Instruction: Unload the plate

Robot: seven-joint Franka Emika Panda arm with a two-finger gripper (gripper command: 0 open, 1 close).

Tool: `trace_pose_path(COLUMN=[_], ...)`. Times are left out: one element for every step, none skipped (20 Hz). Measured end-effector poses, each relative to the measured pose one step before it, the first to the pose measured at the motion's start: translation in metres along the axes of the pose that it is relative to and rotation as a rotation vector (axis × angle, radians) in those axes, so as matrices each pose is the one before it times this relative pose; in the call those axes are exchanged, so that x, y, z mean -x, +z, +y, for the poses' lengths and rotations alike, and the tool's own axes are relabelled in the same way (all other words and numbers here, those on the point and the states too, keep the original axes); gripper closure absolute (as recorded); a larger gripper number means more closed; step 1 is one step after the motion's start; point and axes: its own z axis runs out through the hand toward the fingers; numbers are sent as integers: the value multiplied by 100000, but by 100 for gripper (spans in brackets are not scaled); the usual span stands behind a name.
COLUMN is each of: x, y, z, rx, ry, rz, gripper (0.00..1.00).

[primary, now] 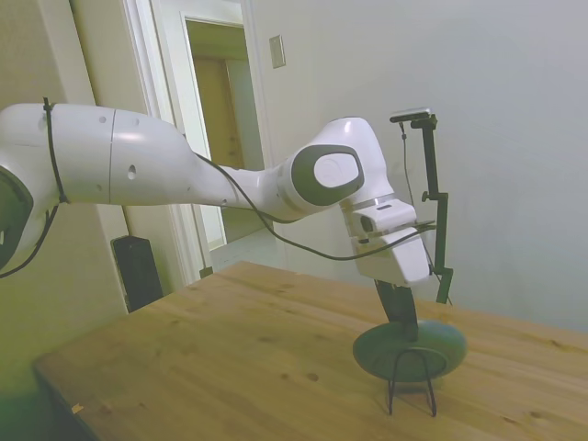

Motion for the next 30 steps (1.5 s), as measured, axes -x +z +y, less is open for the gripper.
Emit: trace_pose_path(x=[-34, -25, -18, -21, -17, -5, 1, 0, 6, 9, 38, 62, 81, 85, 107, 157, 197, 259, 320, 406, 544, 773, 994, 1281, 1613, 1763, 1862, 2026, 1813, 1762], y=[11, 7, 5, 4, -5, -4, -2, -1, 3, -1, -26, -64, -123, -205, -390, -524, -687, -841, -948, -1135, -1223, -1421, -1498, -1398, -1067, -663, -276, 251, 739, 1055], z=[23, 17, 12, 14, 9, -1, -1, 1, -3, -7, -24, -32, -44, -40, -24, -27, -22, -21, -57, -64, -122, -217, -339, -497, -571, -636, -681, -711, -553, -443], rx=[28, 18, 14, 13, -8, -8, -3, 0, 6, -6, -40, -98, -193, -333, -608, -819, -1065, -1249, -1441, -1734, -2017, -2805, -3511, -4500, -4539, -4618, -4801, -4649, -4524, -4353], ry=[63, 45, 33, 38, 30, 6, -3, -23, -20, -21, -71, -110, -144, -153, -175, -257, -322, -418, -538, -675, -967, -1405, -1687, -1626, -1758, -1699, -1651, -1570, -898, -342], rz=[12, 9, 7, 8, 16, 8, 4, -1, -3, 1, 14, 30, 69, 121, 205, 247, 283, 277, 312, 350, 208, -94, -208, -753, -1762, -2030, -2134, -2530, -2508, -2922], gripper=[100, 100, 100, 100, 100, 100, 100, 100, 100, 100, 100, 100, 100, 100, 100, 100, 100, 100, 100, 100, 100, 100, 100, 100, 100, 100, 100, 100, 100, 100])
